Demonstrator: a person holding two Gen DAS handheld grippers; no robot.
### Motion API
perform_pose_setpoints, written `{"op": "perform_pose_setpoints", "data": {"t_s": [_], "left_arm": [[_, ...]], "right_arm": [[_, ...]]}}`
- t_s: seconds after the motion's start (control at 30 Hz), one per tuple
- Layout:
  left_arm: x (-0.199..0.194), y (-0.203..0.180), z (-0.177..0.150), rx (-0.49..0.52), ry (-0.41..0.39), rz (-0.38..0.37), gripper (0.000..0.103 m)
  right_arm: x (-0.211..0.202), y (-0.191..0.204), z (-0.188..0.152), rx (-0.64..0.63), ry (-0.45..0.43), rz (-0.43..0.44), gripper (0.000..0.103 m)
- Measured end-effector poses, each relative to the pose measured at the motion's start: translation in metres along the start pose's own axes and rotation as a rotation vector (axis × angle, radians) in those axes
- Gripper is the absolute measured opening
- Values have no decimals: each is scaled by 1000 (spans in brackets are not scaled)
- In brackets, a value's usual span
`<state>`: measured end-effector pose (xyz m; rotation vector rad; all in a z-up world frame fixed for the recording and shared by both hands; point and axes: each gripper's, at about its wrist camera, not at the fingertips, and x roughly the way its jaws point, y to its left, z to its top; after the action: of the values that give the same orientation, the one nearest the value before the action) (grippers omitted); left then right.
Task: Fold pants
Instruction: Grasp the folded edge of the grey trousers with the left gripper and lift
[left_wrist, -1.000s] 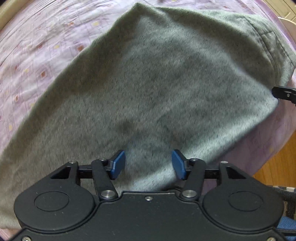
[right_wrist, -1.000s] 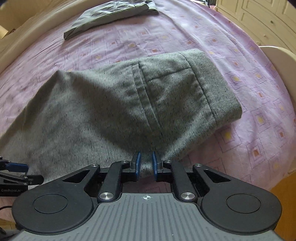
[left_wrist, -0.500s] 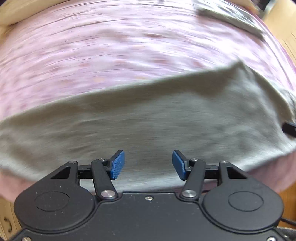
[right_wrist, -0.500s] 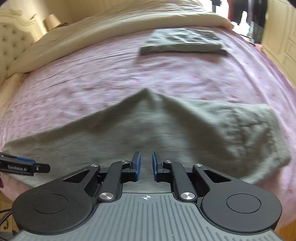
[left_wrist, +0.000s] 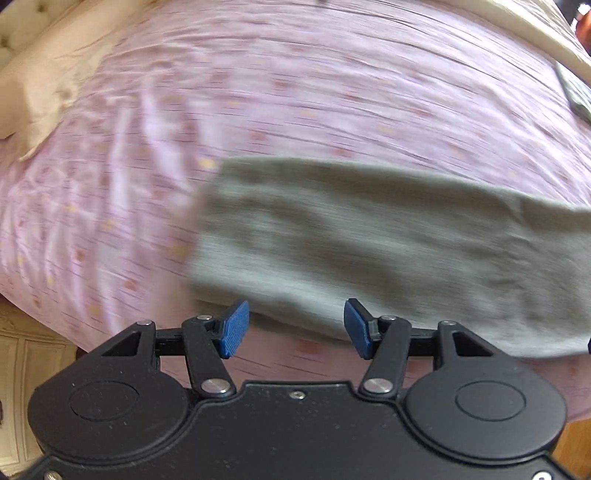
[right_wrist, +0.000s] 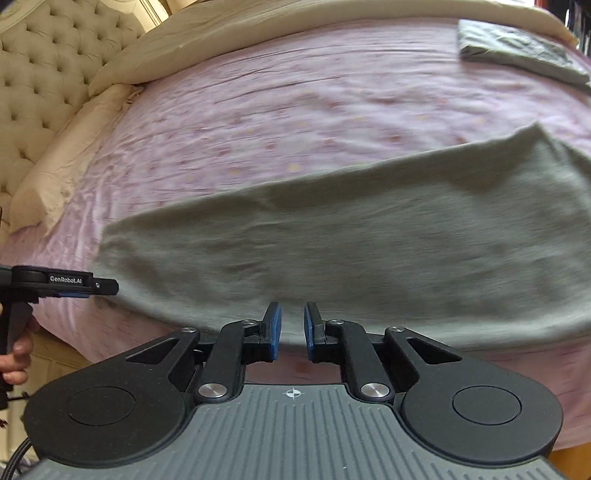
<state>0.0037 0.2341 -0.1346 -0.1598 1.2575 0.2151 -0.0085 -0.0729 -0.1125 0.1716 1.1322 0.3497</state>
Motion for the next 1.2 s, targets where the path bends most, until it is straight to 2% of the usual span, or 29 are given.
{"op": "perform_pose_setpoints", "data": {"t_s": [0.07, 0.17, 0.2, 0.27, 0.43, 0.6, 0.7, 0.77, 0.8, 0.9, 0.93, 0.97, 1.0, 1.03, 1.1, 1.13, 1.2], "left_arm": [[4, 26, 4, -16, 0, -2, 61], [11, 54, 10, -12, 2, -3, 61], [14, 60, 13, -13, 4, -5, 61], [18, 67, 19, -22, 5, -25, 62], [30, 71, 24, 10, 11, -70, 67], [45, 66, 21, 57, 42, -112, 69], [55, 65, 21, 48, 58, -139, 79], [62, 66, 22, 28, 75, -159, 80], [66, 67, 22, 15, 84, -163, 82], [76, 63, 24, -3, 94, -180, 98], [77, 59, 25, -1, 98, -166, 98], [76, 55, 24, 6, 87, -151, 95], [72, 52, 23, 25, 54, -143, 76], [65, 50, 23, 40, 26, -142, 53], [56, 52, 26, 24, 31, -196, 28], [51, 55, 27, -2, 29, -217, 25], [38, 59, 31, -35, 12, -237, 24]], "right_arm": [[19, 22, 4, -7, -2, 25, 14], [46, 51, 9, -45, -17, -39, 14], [55, 59, 13, -52, -14, -37, 14], [72, 72, 21, -68, 5, -19, 14], [108, 98, 40, -144, 41, -80, 14], [126, 105, 21, -141, 137, -127, 14], [119, 108, 0, -147, 145, -140, 14], [114, 107, -9, -123, 151, -139, 14], [112, 106, -11, -112, 149, -139, 14], [109, 106, -11, -90, 153, -139, 14], [109, 107, -8, -83, 158, -137, 14], [109, 107, -7, -79, 162, -136, 14], [108, 107, -5, -74, 163, -133, 14], [105, 107, -4, -72, 159, -131, 14], [99, 106, -3, -75, 134, -134, 14], [95, 104, -3, -73, 121, -138, 14], [86, 101, -5, -65, 96, -152, 14]]}}
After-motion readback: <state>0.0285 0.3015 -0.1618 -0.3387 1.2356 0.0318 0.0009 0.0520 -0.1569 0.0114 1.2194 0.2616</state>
